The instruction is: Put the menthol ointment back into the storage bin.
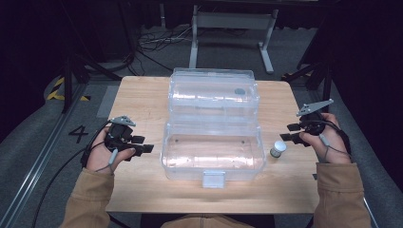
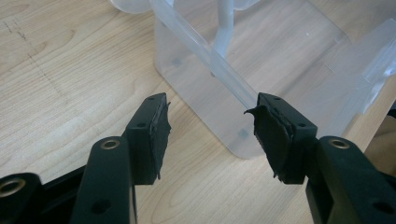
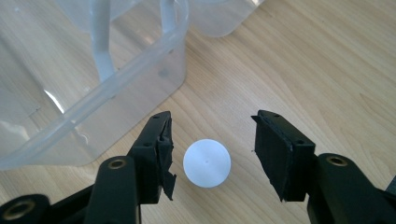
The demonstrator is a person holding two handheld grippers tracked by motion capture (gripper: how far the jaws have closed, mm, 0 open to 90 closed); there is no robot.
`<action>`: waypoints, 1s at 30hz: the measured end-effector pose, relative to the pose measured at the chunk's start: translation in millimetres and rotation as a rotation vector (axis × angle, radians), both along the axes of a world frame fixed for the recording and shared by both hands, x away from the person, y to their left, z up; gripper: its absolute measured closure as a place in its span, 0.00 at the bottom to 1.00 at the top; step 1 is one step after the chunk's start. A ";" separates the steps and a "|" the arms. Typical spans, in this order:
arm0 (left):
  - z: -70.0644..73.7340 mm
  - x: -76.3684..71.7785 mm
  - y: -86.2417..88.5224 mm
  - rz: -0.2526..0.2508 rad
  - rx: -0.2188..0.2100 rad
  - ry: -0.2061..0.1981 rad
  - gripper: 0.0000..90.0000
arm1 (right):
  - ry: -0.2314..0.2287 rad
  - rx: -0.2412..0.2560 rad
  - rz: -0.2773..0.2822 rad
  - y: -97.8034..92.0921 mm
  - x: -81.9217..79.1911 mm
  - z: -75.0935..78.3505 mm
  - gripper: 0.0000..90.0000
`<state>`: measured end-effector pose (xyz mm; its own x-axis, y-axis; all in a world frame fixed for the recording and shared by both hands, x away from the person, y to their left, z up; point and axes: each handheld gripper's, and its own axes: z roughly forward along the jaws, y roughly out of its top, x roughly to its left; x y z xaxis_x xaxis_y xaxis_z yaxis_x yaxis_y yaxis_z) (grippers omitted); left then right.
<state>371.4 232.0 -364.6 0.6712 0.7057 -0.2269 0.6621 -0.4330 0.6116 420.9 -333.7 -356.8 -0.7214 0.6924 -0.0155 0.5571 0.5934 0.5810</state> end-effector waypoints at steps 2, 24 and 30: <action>-0.1 0.2 0.1 -0.001 0.003 0.000 0.51 | 0.007 -0.005 -0.001 -0.1 0.6 -1.5 0.52; -2.2 0.7 -0.9 -0.002 0.004 0.008 0.50 | 0.147 -0.100 0.031 10.1 13.6 -35.5 0.47; -2.2 0.7 -0.3 -0.002 0.006 0.011 0.50 | 0.179 -0.122 0.027 10.8 18.2 -46.5 0.46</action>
